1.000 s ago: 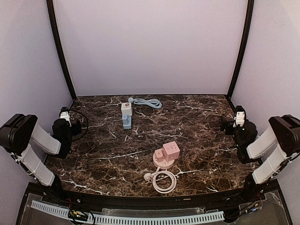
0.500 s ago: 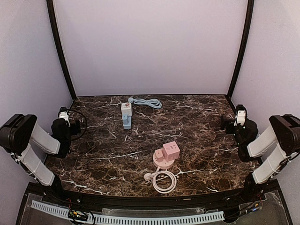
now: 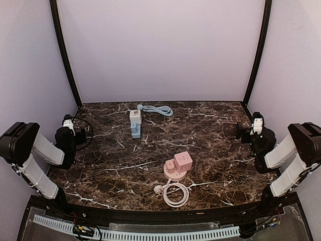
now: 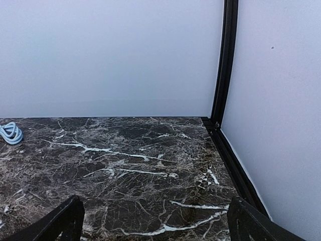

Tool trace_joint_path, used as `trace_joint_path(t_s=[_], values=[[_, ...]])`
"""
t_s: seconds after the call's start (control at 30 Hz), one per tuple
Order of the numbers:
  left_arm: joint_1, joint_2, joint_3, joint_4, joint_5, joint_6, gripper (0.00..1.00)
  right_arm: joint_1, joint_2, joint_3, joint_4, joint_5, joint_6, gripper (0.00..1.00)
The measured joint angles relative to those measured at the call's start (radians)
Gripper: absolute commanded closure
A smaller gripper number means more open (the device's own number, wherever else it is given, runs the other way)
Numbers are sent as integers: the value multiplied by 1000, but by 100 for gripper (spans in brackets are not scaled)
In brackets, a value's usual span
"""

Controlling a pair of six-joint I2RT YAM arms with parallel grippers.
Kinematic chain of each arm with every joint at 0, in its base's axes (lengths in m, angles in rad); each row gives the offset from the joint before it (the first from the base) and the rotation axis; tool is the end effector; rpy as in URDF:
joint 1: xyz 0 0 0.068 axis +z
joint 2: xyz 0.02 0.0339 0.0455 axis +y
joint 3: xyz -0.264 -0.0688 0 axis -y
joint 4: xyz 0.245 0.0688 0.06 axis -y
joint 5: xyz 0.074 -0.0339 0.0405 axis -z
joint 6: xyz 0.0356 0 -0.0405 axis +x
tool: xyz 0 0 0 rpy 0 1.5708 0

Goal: Insert the plug

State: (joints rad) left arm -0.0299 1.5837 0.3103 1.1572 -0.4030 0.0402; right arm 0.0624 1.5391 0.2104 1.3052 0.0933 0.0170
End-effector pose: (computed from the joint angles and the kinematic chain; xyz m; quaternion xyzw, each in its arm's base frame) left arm 0.2589 0.0062 0.1484 -0.1073 0.7361 0.1529 0.6506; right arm 0.2378 0.0115 0.1513 0.0164 0.7151 -0.0056 0.6988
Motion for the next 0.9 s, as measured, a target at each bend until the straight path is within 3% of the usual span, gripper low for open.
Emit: trace_joint_path(t_s=[0.9], values=[[0,0,0,0,0,0,0,0,0,0,0,-20,0,1]])
